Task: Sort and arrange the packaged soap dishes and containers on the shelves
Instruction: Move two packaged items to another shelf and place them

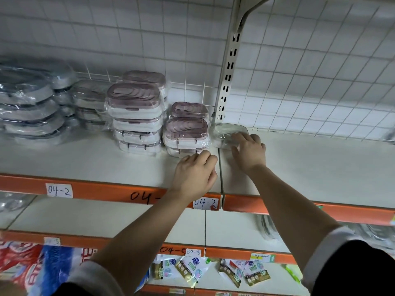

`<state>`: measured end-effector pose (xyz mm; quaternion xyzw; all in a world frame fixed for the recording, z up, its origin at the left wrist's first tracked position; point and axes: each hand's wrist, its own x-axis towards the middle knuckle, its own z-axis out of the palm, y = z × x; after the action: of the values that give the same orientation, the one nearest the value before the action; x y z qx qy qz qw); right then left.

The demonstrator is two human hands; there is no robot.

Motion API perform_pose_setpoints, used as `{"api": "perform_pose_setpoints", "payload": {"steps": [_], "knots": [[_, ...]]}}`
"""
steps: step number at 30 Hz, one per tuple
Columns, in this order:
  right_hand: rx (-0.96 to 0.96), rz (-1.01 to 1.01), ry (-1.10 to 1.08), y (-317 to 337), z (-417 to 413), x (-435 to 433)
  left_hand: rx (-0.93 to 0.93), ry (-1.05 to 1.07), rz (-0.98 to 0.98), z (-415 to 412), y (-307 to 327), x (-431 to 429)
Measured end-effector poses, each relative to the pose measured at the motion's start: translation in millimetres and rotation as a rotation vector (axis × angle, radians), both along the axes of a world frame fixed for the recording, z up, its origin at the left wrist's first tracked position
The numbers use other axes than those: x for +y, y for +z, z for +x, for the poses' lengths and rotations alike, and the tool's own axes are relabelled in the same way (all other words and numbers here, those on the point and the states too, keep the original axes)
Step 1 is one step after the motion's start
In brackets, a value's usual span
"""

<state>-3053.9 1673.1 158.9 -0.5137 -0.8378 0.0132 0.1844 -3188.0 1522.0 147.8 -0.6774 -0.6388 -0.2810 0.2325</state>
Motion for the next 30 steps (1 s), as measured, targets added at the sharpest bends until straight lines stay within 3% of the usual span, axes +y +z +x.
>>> {"api": "perform_pose_setpoints", "payload": {"steps": [6,11,21,30], "knots": [[-0.041,-0.059,0.0,-0.6,-7.2,5.3,-0.011,0.028,-0.044,-0.5,2.8,0.9],[0.044,-0.089,0.034,9.1,8.2,-2.5,0.004,0.053,-0.076,-3.1,5.8,-0.1],[0.168,0.051,-0.028,11.1,129.7,-50.4,0.076,0.047,-0.057,1.9,9.6,-8.7],[0.205,0.106,0.032,-0.2,251.5,-100.8,-0.021,0.003,-0.037,117.7,15.6,-28.9]]}}
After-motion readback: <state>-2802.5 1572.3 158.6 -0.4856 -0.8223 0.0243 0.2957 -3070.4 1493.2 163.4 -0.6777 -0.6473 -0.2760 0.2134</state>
